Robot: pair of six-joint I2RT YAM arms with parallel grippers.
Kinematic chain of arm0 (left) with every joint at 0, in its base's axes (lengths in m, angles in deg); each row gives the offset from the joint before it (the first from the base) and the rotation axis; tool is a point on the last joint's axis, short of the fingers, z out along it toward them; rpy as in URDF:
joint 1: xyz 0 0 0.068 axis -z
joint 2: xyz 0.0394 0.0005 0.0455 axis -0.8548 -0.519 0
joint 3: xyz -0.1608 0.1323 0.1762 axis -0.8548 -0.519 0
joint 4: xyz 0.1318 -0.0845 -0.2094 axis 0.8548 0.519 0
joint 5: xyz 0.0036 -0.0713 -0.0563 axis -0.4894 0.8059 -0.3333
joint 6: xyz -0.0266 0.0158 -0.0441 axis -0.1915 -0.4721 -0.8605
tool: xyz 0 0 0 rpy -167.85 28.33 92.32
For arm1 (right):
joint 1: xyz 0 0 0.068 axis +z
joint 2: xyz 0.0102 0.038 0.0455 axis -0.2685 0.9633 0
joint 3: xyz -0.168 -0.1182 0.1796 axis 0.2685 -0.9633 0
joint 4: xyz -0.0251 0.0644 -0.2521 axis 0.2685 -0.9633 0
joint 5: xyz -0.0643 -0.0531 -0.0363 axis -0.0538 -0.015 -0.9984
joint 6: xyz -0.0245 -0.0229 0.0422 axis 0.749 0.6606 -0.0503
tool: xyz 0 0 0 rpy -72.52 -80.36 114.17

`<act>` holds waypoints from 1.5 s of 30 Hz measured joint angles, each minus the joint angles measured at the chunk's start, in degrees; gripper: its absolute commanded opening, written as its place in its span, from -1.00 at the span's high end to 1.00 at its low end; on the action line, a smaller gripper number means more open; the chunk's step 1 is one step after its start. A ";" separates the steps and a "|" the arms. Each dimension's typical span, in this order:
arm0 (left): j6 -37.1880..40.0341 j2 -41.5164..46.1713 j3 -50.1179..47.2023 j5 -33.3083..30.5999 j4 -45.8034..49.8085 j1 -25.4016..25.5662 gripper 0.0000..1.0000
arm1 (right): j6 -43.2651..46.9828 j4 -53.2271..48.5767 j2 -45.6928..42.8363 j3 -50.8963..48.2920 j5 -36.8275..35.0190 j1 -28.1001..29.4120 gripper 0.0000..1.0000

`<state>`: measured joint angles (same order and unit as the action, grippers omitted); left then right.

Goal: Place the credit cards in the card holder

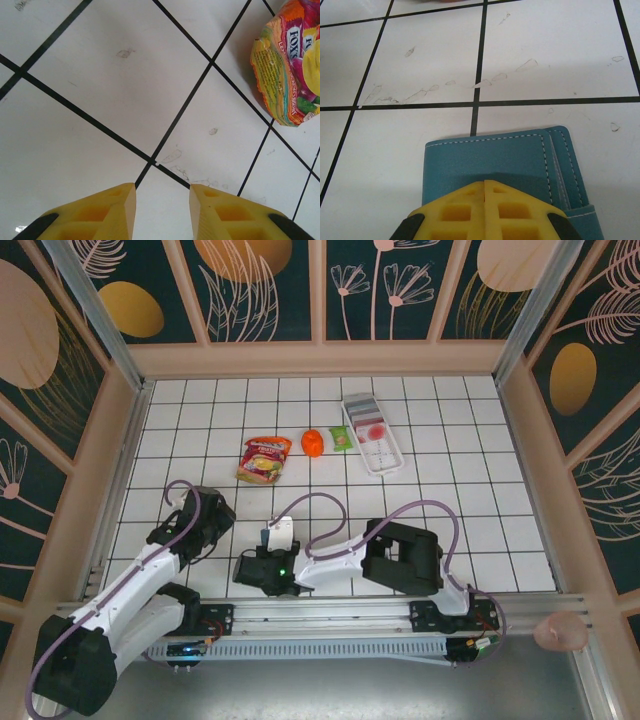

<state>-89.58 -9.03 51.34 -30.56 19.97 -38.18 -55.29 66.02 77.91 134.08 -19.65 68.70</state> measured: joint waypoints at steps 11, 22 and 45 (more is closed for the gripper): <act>2.43 0.28 -3.26 5.18 -1.99 0.00 0.13 | 3.04 6.34 -7.17 -6.69 5.27 0.50 -0.12; 3.89 1.18 -7.63 11.61 -5.77 0.33 0.01 | 8.81 -0.85 -19.47 -9.79 9.99 -1.60 -0.54; 27.39 0.44 14.82 -8.98 -23.82 5.62 -0.98 | 61.70 21.20 -70.62 -30.08 12.04 -35.45 -0.94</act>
<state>-62.20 -8.59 66.16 -39.54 -3.86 -32.56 6.41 87.22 7.29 104.01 -7.60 33.25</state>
